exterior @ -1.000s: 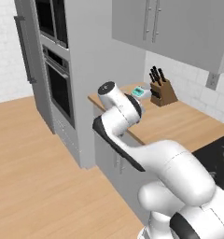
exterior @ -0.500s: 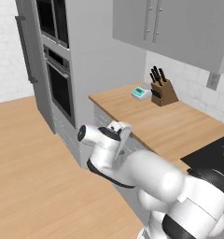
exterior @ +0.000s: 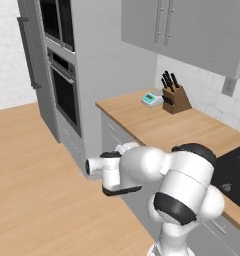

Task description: Take a straw from the drawer in front and place it inside the glass cup on the dining counter.

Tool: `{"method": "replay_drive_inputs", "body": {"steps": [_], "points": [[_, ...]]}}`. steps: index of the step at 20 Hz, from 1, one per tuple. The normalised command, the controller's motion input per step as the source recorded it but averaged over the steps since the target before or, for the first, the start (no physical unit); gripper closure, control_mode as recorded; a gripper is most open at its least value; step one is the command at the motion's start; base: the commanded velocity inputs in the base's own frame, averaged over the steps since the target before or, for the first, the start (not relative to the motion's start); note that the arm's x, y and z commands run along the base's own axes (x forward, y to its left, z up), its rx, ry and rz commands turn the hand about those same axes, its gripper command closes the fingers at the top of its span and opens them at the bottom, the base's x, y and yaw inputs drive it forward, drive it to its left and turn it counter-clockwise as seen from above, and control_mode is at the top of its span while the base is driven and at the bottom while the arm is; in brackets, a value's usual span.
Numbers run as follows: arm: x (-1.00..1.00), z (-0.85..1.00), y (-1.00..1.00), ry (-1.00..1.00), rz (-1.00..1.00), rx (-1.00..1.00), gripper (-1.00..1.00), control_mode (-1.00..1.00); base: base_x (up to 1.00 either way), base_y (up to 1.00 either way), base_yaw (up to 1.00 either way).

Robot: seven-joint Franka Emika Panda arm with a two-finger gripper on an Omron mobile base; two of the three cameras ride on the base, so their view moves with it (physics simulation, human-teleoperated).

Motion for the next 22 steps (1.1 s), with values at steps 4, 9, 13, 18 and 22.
{"method": "replay_drive_inputs", "body": {"steps": [4,9,13,18,22], "points": [[0.08,-0.22,-0.51,-0.05,-0.07,-0.13,-1.0,-1.0,0.0,0.0,0.0],[0.08,-0.29,-0.51,-0.04,-0.05,-0.02,-1.0,-1.0,0.0,0.0,0.0],[0.18,-0.32,-0.42,-0.04,-0.04,0.0,-1.0,-1.0,0.0,0.0,0.0],[0.22,-0.25,-0.4,-0.02,-0.02,0.0,-1.0,-1.0,0.0,0.0,0.0],[0.23,-0.24,-0.21,0.0,0.0,0.01,-1.0,-1.0,0.0,0.0,0.0]]}}
